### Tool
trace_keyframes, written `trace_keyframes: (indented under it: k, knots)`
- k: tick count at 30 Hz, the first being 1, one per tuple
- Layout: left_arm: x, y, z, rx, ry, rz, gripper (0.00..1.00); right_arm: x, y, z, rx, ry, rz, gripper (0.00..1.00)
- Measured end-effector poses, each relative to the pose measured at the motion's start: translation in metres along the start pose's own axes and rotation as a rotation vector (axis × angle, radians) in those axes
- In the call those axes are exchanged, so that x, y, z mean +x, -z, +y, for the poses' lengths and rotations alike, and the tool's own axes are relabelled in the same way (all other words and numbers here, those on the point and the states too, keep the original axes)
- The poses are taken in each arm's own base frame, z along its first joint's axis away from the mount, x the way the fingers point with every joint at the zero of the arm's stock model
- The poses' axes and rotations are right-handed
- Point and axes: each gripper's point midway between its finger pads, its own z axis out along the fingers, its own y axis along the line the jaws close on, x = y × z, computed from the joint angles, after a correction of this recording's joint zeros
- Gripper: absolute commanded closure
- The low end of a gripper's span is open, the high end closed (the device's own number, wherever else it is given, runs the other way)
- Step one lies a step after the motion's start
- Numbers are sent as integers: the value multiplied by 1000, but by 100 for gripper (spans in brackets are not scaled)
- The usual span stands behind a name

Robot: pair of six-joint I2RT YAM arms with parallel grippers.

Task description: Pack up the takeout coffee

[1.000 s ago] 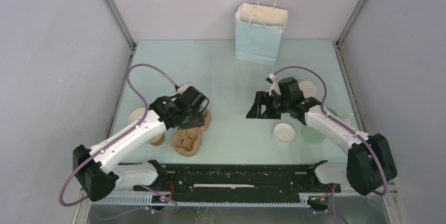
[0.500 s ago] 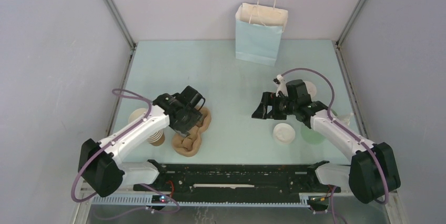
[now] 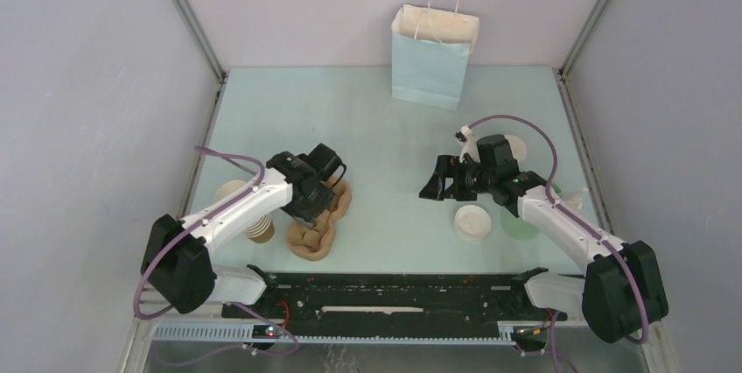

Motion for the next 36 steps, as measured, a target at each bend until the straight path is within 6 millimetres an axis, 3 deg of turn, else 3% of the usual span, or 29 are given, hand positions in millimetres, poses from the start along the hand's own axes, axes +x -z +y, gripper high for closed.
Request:
trace_keyframes:
  k: [13, 17, 23, 32, 36]
  knots:
    - [-4, -9, 4, -45, -2, -26, 47, 0, 0, 0, -3, 4, -6, 6]
    - [-4, -9, 2, -41, -1, -29, 60, -1, 0, 0, -5, 6, -9, 6]
    - [-5, -9, 3, -42, -1, -34, 66, -1, -1, 0, -5, 6, -10, 6]
    - [-13, 6, 13, -57, -8, -54, 77, -1, -1, 0, -5, 6, -11, 6]
    - [-16, 13, 15, -32, -2, -55, 73, -1, -1, 0, -5, 7, -10, 6]
